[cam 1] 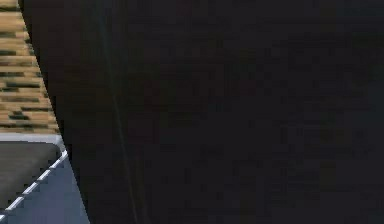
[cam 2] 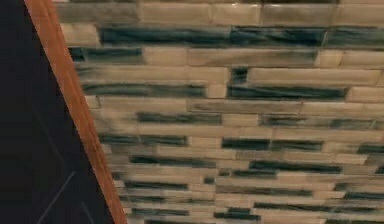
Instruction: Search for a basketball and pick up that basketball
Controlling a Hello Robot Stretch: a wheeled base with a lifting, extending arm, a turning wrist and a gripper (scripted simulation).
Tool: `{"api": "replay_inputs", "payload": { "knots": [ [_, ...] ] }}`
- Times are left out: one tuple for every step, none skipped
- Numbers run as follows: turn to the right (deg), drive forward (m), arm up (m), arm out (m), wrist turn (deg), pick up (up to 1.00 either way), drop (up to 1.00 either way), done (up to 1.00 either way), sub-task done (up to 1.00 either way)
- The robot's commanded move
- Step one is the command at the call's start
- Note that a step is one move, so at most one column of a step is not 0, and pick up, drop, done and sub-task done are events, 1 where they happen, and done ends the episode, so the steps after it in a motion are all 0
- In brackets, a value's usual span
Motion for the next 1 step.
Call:
{"api": "replay_inputs", "payload": {
  "knots": [
    [21.0, 0.0, 0.0, 0.0, 0.0, 0.0, 0.0, 0.0, 0.0]
  ]
}}
